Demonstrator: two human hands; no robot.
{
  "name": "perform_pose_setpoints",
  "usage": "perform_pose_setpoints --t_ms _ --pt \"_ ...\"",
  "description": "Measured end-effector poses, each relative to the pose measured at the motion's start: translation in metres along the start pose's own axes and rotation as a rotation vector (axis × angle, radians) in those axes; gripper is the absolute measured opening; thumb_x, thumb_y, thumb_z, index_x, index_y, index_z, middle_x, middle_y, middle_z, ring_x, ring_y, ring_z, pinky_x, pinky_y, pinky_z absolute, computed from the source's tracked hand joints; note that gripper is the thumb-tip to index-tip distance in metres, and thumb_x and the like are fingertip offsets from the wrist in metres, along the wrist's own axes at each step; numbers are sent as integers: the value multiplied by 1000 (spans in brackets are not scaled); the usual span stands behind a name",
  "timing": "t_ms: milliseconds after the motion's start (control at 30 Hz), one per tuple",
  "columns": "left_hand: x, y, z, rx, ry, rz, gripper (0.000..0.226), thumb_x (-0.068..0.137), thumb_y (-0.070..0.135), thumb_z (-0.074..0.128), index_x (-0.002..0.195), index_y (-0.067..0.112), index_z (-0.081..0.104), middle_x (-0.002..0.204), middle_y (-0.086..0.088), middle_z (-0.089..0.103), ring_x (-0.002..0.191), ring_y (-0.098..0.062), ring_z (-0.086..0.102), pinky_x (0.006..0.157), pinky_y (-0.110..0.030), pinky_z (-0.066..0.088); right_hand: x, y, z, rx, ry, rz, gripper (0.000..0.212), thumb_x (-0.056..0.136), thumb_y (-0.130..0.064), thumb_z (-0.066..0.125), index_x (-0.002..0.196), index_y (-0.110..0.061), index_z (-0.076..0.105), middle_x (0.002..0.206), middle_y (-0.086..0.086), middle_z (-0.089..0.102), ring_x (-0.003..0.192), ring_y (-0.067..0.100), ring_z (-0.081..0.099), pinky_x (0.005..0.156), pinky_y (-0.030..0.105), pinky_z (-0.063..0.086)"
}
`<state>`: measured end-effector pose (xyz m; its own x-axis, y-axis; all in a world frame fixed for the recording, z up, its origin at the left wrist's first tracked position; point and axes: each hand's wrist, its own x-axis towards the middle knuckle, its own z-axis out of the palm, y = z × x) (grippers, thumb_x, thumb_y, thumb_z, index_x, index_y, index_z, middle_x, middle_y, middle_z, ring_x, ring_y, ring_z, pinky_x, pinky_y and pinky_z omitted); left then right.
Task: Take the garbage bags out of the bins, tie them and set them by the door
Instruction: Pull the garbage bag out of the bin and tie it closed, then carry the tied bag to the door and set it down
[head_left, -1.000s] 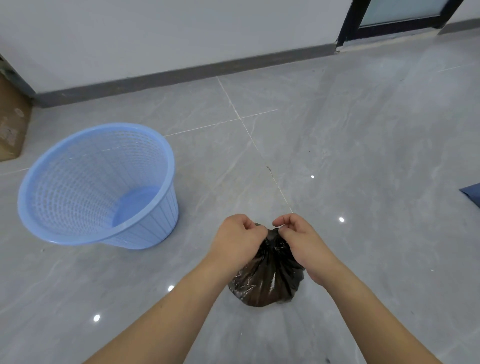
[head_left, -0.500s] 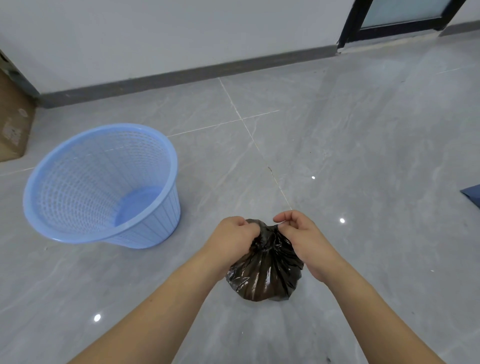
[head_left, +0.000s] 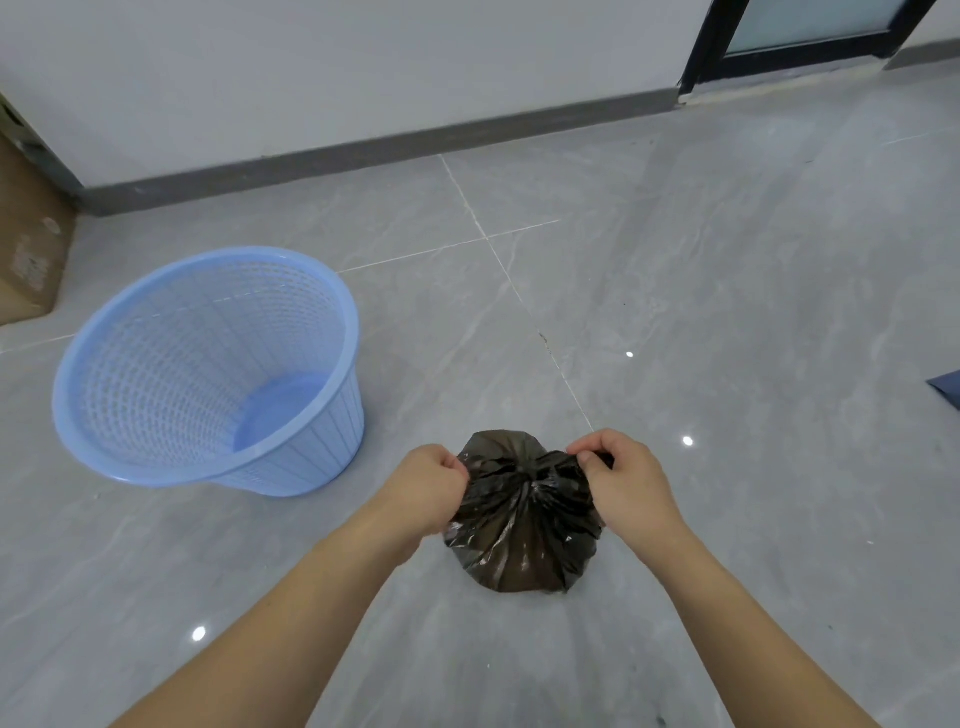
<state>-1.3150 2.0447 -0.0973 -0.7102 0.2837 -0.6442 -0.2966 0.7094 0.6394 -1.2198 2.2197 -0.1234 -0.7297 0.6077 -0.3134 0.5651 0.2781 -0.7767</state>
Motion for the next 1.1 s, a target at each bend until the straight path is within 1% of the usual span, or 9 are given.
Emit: perform_pose_setpoints --t_ms 133,200,300,400,500,633,700,833,1100 --pt "7 -20 2 -36 75 10 13 91 13 46 89 12 59 77 -5 58 64 -17 49 57 -29 41 -5 10 14 -5 24 -27 22 96 -15 49 92 -26 67 94 -12 66 93 9 61 86 31 52" --pt "9 -23 3 -118 100 22 12 90 28 52 94 19 60 92 -4 62 71 -16 55 65 -33 45 -3 15 18 87 36 -5 17 97 -24 50 101 -28 65 105 -10 64 103 9 59 95 33 49" --pt "15 -27 5 -228 39 -43 39 85 56 54 119 37 55 129 0 48 99 -20 56 79 -37 45 1 24 22 250 0 128 36 96 -42 45 129 -30 55 132 -6 54 124 13 50 109 41 40" --pt "21 -29 14 -348 -71 -145 61 80 70 51 136 47 41 144 8 39 114 -25 50 95 -51 40 2 35 30 310 8 245 60 91 -57 40 143 -29 41 146 -7 44 135 16 41 114 46 32" --pt "29 -34 27 -430 -122 -175 70 71 76 53 135 49 41 136 10 53 115 -25 57 99 -58 41 6 40 35 457 12 381 59 93 -56 41 146 -31 36 144 -5 45 131 19 44 111 45 36" --pt "36 -36 42 -597 -154 -143 54 85 58 58 132 34 51 119 5 67 101 -19 68 87 -41 56 10 43 43 604 -73 471 52 90 -58 43 128 -26 55 122 -2 64 110 17 62 91 37 49" --pt "38 -33 45 -630 -154 -118 44 89 51 57 127 29 56 114 1 69 99 -19 69 86 -37 57 13 42 49 638 -112 506 60 81 -64 45 121 -23 62 116 2 70 105 21 68 93 43 52" --pt "42 -24 43 -622 -153 -103 36 94 48 53 123 27 58 112 -1 68 99 -19 68 83 -35 56 18 29 51 675 -87 537 55 83 -58 46 118 -20 63 110 7 72 100 27 70 91 48 54" --pt "5 64 3 -488 -275 -40 57 81 64 49 122 26 62 117 -3 70 103 -22 68 94 -45 53 -7 -57 -15 736 76 626 56 78 -56 44 117 -20 61 111 8 70 99 31 68 89 51 54"
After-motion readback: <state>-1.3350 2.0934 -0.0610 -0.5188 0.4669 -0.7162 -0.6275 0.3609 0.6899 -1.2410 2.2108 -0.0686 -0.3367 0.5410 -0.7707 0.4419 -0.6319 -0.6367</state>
